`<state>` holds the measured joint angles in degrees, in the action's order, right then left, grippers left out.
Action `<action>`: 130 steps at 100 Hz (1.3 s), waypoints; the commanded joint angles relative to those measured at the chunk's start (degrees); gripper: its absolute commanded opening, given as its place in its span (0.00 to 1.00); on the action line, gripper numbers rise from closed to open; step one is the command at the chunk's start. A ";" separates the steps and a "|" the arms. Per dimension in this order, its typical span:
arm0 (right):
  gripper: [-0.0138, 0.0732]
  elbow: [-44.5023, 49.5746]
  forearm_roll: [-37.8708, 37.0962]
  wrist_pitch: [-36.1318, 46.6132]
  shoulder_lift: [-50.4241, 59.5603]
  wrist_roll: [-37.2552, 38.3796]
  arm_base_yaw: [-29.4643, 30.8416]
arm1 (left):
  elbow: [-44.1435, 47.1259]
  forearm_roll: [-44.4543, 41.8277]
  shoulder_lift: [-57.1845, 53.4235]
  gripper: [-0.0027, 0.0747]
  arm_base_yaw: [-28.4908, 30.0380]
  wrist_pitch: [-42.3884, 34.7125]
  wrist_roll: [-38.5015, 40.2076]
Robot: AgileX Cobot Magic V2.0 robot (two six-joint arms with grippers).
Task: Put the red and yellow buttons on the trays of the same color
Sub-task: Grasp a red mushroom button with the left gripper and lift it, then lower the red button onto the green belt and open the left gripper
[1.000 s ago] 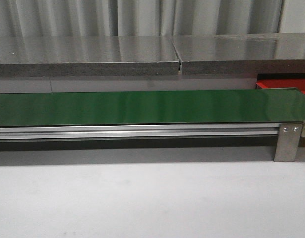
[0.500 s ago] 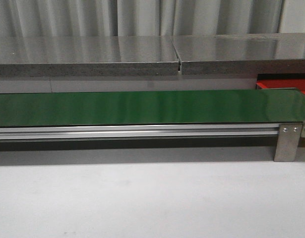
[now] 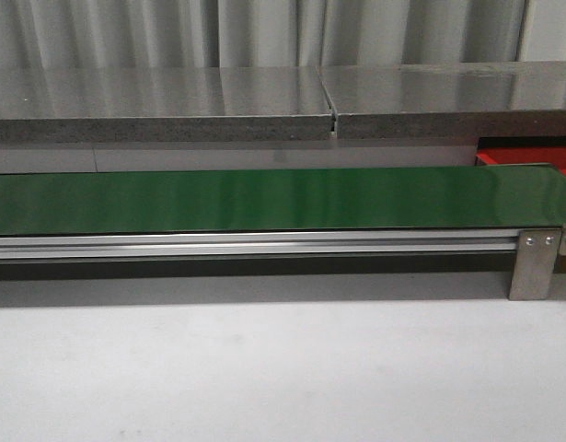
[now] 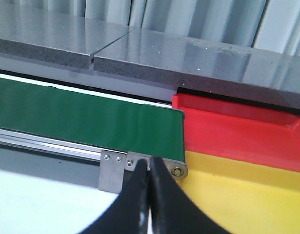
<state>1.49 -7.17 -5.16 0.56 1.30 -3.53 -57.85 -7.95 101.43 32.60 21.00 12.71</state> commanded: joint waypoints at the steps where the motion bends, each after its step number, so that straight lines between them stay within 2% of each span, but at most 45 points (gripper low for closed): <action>1: 0.08 -0.55 -0.76 4.60 0.88 0.04 -0.13 | -1.66 0.34 -2.73 0.12 -0.21 -1.64 0.60; 11: 0.08 -0.55 -0.76 4.60 0.88 0.04 -0.13 | -1.66 0.39 -3.88 0.01 -0.21 -0.18 0.60; 44: 0.08 -0.55 -0.76 4.60 0.88 0.04 -0.13 | -2.88 0.93 -15.68 0.01 -0.52 6.39 0.32; 59: 0.08 -0.55 -0.76 4.60 0.88 0.04 -0.13 | -6.98 0.93 -18.97 0.01 -4.02 12.43 -1.63; 89: 0.08 -0.55 -0.76 4.60 0.88 0.04 -0.13 | -12.11 0.93 -16.60 0.01 -14.23 11.95 -3.11; 130: 0.08 -0.55 -0.76 4.60 0.88 0.04 -0.13 | -16.18 1.04 -7.28 0.01 -20.53 10.88 -3.11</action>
<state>1.49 -7.17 -5.16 0.56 1.30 -3.53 -71.51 -7.07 95.20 13.22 35.50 9.69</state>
